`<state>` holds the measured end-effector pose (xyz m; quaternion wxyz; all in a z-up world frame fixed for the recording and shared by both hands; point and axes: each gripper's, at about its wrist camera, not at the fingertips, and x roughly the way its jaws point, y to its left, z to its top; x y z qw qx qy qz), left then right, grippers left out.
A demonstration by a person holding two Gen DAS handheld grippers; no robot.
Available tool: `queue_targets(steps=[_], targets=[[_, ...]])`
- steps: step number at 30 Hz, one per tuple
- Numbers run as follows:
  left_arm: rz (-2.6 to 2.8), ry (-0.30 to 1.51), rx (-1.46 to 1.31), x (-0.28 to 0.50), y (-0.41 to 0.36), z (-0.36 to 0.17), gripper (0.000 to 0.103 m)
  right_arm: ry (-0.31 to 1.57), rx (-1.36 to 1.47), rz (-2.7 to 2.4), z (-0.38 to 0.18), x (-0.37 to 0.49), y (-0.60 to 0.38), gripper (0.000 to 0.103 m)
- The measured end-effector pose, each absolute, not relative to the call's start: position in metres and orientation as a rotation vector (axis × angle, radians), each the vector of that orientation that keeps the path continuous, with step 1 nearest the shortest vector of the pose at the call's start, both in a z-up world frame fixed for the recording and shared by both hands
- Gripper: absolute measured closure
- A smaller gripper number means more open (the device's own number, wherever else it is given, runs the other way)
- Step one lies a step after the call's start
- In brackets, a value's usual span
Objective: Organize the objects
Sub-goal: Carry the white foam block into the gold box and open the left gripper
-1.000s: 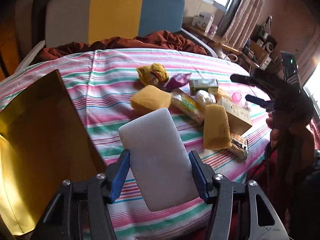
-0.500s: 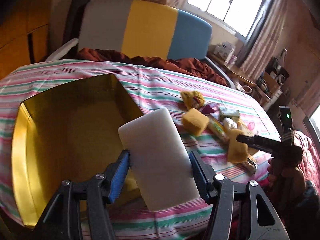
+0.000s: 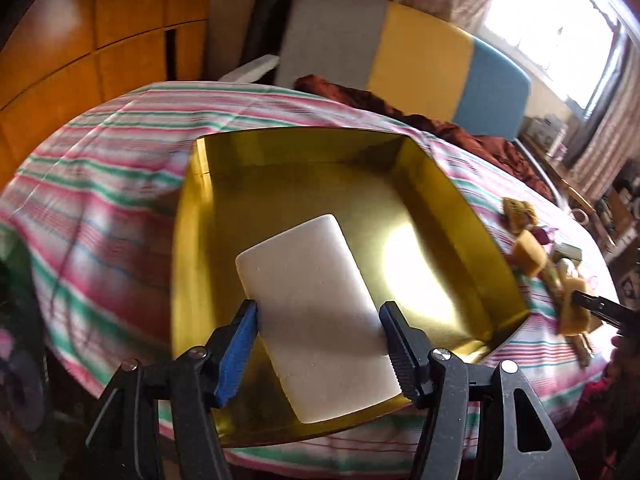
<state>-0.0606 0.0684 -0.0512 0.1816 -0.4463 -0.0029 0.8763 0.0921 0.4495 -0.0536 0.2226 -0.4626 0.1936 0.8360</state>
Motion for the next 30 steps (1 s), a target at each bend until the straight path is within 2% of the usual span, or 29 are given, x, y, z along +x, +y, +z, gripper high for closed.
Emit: queue_targets(steps=[15,17,18,19,24,30], targets=[[2.535,0.071,-1.278,-0.053,0.055,-0.059,0.038,0.473,-1.244,2.311,-0.049,0.089,0.445,0.05],[2.559,0.082,-1.273,-0.052,0.053,-0.058,0.035,0.463,-1.22,2.323,-0.043,0.09,0.443,0.05],[2.565,0.064,-1.27,-0.051,0.051,-0.057,0.026,0.452,-1.208,2.327,-0.04,0.091,0.441,0.05],[2.562,0.038,-1.264,-0.05,0.049,-0.055,0.023,0.446,-1.197,2.332,-0.036,0.091,0.44,0.05],[2.586,0.019,-1.223,-0.045,0.044,-0.044,0.021,0.412,-1.184,2.381,-0.027,0.083,0.429,0.05],[2.629,-0.011,-1.18,-0.038,0.035,-0.031,0.012,0.394,-1.209,2.419,-0.029,0.074,0.412,0.05]])
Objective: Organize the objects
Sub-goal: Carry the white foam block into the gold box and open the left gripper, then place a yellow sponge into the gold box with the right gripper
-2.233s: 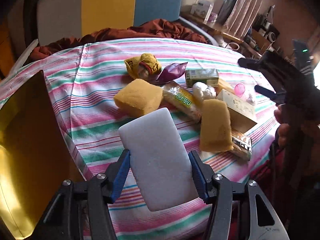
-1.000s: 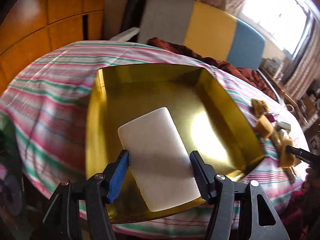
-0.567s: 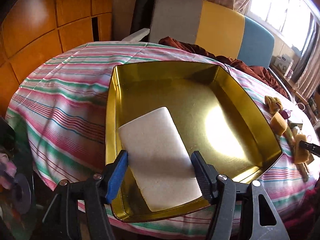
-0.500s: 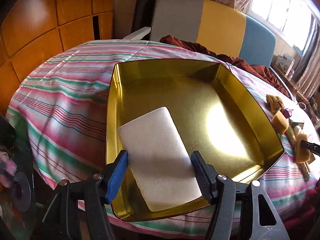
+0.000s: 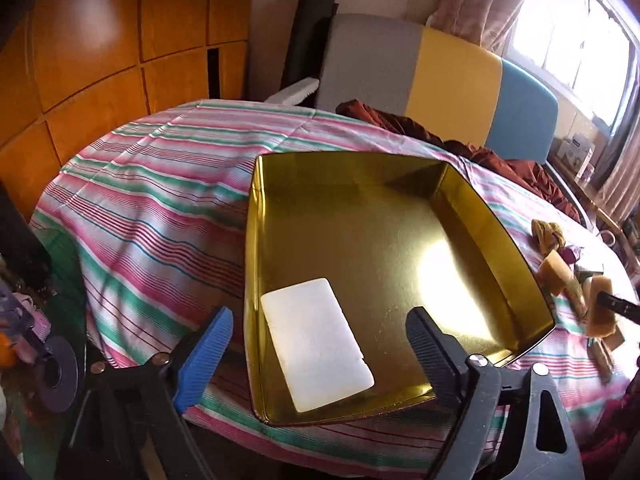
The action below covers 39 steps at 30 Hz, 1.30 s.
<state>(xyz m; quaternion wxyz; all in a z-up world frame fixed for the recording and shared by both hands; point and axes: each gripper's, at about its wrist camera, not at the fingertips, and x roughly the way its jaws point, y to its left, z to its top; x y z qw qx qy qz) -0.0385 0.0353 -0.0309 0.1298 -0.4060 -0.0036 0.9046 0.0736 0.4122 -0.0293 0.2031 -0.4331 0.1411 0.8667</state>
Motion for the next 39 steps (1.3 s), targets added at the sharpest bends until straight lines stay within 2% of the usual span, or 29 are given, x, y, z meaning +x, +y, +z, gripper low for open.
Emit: queue_targets(steps=[9,17,27,32,35,36,39], targets=[[2.648,-0.051,-1.174,-0.034,0.024,-0.024,0.01,0.392,-1.218,2.467,-0.024,0.066,0.394,0.05],[2.642,-0.05,-1.165,-0.029,0.025,-0.021,0.008,0.306,-1.266,2.725,-0.004,0.027,0.316,0.05],[2.656,-0.104,-1.19,-0.031,0.009,-0.026,0.008,0.184,-1.432,2.898,-0.016,-0.029,0.221,0.049],[2.669,-0.127,-1.202,-0.032,0.001,-0.027,0.008,0.302,-1.576,2.95,-0.035,-0.048,0.198,0.04],[2.682,-0.125,-1.208,-0.034,-0.003,-0.028,0.008,0.357,-1.611,2.956,-0.041,-0.047,0.192,0.026],[2.695,-0.119,-1.208,-0.034,-0.004,-0.028,0.008,0.355,-1.6,2.965,-0.041,-0.045,0.191,0.018],[2.742,-0.079,-1.203,-0.035,-0.005,-0.029,0.007,0.292,-1.543,2.988,-0.039,-0.039,0.19,0.012]])
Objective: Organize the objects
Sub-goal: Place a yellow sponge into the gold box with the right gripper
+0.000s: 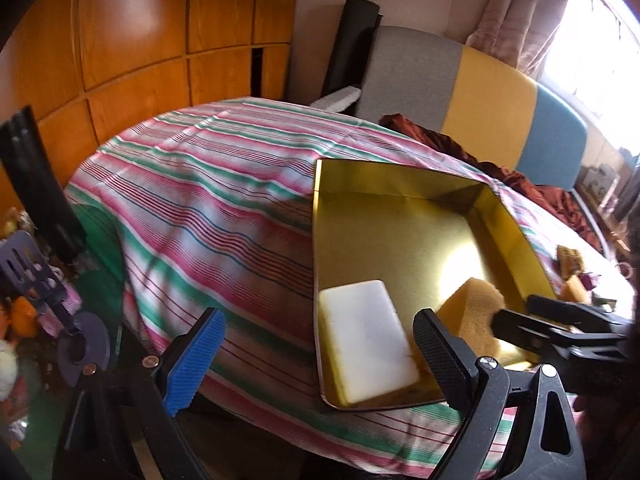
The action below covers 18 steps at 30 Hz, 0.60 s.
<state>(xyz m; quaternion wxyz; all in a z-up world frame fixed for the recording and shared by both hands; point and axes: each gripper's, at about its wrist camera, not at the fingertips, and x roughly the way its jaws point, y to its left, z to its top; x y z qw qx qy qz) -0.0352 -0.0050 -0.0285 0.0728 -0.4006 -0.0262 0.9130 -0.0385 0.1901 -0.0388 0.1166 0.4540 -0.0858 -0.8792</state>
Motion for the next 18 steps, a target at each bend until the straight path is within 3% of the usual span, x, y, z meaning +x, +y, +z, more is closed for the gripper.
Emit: queue_targets(steps=[3,7,18], targets=[[2.769,-0.071,-1.188,-0.035,-0.005,-0.027,0.006,-0.214,1.301,-2.619,-0.035,-0.031,0.192,0.004],[2.778,-0.037,-1.154,-0.032,-0.001,-0.023,0.0,-0.168,1.247,-2.689,-0.026,-0.023,0.198,0.003],[2.74,0.084,-1.152,-0.032,0.023,-0.016,0.0,-0.198,1.217,-2.841,-0.011,0.0,0.245,0.003]])
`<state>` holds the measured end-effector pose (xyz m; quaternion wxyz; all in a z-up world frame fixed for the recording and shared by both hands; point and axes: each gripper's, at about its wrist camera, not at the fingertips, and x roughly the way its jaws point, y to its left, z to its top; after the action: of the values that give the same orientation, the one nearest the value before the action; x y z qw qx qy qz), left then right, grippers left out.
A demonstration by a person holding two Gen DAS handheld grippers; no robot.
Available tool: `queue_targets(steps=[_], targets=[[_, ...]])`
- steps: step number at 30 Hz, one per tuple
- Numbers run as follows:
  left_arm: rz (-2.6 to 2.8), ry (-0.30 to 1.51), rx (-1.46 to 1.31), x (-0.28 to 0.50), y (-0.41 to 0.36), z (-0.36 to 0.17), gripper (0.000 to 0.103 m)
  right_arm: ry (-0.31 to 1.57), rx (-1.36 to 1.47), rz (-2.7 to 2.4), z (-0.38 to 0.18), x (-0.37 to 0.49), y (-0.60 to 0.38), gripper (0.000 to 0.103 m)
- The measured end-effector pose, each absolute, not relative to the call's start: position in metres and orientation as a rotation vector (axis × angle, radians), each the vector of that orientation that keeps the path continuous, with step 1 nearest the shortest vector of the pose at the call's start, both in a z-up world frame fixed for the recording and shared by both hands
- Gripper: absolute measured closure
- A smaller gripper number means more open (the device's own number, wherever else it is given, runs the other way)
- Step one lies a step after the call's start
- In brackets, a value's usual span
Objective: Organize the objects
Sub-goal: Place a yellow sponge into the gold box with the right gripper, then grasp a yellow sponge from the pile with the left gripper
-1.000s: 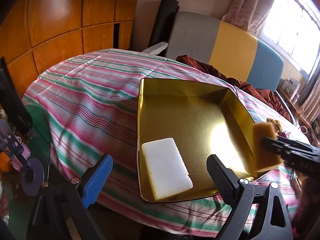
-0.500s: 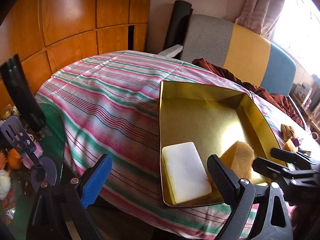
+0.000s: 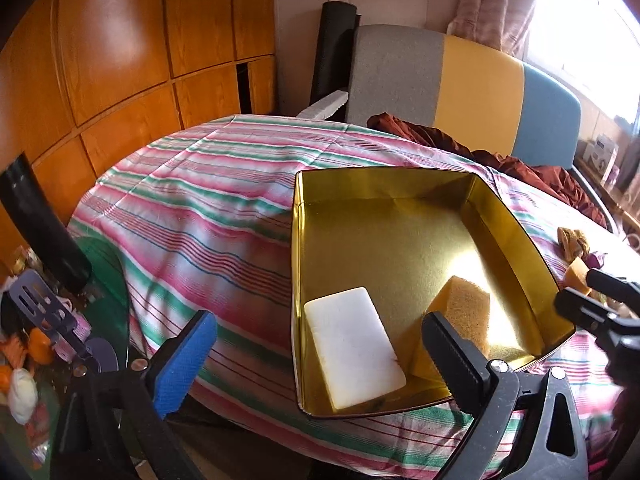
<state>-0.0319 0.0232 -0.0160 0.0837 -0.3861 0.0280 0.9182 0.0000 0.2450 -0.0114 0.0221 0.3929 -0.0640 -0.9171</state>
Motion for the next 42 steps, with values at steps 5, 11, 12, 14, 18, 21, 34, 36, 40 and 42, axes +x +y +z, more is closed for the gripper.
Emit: queue_targets(steps=[5,11,12,14,18,21,34,36,40,42], targets=[[2.719,0.122,-1.103,-0.031,0.036,-0.006,0.0,-0.236,1.251,-2.926,-0.008,0.012,0.291,0.003],[2.597,0.08,-1.053,-0.036,0.059,0.009,0.0,-0.275,1.315,-3.092,0.001,0.035,0.373,0.003],[2.569,0.07,-1.052,-0.038,0.065,0.012,0.0,-0.277,1.324,-3.13,0.005,0.039,0.39,0.003],[2.523,0.068,-1.045,-0.039,0.077,0.017,0.0,-0.281,1.346,-3.205,0.011,0.047,0.42,0.003],[2.445,0.129,-1.022,-0.039,0.114,0.026,0.0,-0.388,1.353,-3.327,0.014,0.064,0.481,0.003],[2.355,0.176,-1.039,-0.037,0.149,0.028,0.0,-0.538,1.343,-3.397,0.004,0.079,0.52,0.003],[1.979,0.597,-0.996,-0.018,0.327,-0.008,0.0,-0.917,1.269,-3.337,-0.004,0.101,0.555,0.003],[1.96,0.683,-1.002,-0.021,0.35,-0.02,0.0,-0.912,1.286,-3.321,-0.006,0.099,0.554,0.003],[1.911,0.733,-1.065,-0.035,0.377,-0.039,0.0,-0.903,1.282,-3.318,-0.005,0.098,0.554,0.003],[1.896,0.753,-1.088,-0.043,0.387,-0.048,0.001,-0.913,1.278,-3.311,-0.004,0.099,0.556,0.003]])
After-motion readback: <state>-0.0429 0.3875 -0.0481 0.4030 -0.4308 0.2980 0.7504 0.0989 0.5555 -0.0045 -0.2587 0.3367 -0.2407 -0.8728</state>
